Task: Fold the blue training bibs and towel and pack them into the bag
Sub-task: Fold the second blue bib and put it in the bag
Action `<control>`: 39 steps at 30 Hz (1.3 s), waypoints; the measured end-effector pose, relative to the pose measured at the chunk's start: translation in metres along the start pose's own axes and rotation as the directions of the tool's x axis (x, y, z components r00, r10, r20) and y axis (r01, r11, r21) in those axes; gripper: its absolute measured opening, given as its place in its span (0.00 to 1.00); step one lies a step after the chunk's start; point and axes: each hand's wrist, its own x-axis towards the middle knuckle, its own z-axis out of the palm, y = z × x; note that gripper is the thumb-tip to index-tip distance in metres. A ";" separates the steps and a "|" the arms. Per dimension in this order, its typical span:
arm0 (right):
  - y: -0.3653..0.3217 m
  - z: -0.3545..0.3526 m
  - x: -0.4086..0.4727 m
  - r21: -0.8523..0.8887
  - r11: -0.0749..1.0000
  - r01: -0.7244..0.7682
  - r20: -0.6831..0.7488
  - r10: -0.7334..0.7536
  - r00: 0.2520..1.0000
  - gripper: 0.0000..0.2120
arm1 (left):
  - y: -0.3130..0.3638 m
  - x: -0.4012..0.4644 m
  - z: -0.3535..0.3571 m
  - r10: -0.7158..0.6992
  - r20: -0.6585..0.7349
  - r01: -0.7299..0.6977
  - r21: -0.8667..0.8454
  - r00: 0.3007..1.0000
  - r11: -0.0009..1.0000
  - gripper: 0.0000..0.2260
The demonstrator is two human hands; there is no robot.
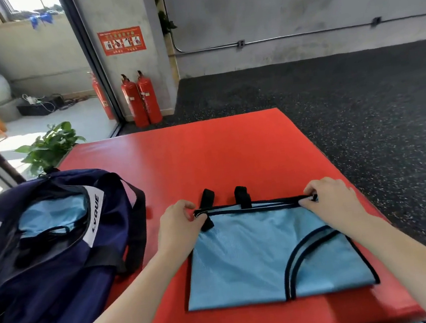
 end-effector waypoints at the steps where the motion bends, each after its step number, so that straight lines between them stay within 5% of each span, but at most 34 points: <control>1: -0.007 0.000 -0.001 -0.059 0.998 0.017 -0.021 -0.018 1.000 0.10 | 0.001 0.000 0.000 -0.001 -0.009 0.001 0.000 1.000 1.000 0.09; 3: -0.025 -0.001 -0.005 -0.079 0.993 0.091 -0.047 -0.095 0.994 0.11 | 0.003 -0.001 0.000 0.022 -0.019 -0.022 0.006 1.000 1.000 0.08; 9: -0.075 0.011 -0.017 0.263 0.900 0.347 0.064 -0.375 0.925 0.07 | 0.006 -0.009 0.003 0.084 0.019 -0.084 -0.004 0.996 0.996 0.10; 14: -0.089 0.026 -0.016 0.276 0.866 0.418 0.113 -0.461 0.880 0.11 | 0.014 -0.021 0.002 0.141 -0.001 -0.140 -0.124 0.990 0.982 0.14; 18: -0.088 0.029 -0.009 0.263 0.862 0.434 0.086 -0.469 0.879 0.12 | 0.011 -0.021 0.003 0.204 0.042 -0.196 -0.143 0.978 0.970 0.19; 22: -0.078 0.027 -0.002 0.196 0.884 0.424 0.091 -0.447 0.890 0.09 | -0.002 -0.019 0.011 0.330 0.093 -0.336 0.058 0.939 0.940 0.17; 26: -0.059 0.023 0.007 0.144 0.916 0.375 0.097 -0.390 0.916 0.08 | 0.002 -0.009 0.015 0.354 0.019 -0.355 0.065 0.935 0.933 0.17; 31: -0.042 0.011 0.013 0.183 0.929 0.323 0.169 -0.353 0.920 0.12 | 0.012 0.008 0.014 0.321 -0.109 -0.319 0.038 0.941 0.947 0.06; 35: -0.030 0.004 0.016 0.220 0.929 0.296 0.199 -0.340 0.919 0.11 | 0.009 0.022 0.022 0.175 -0.077 -0.177 -0.021 0.982 0.984 0.05; 39: -0.021 0.002 0.016 0.150 0.950 0.275 0.144 -0.296 0.944 0.07 | 0.007 0.024 0.023 0.173 0.005 -0.173 0.094 0.985 0.980 0.10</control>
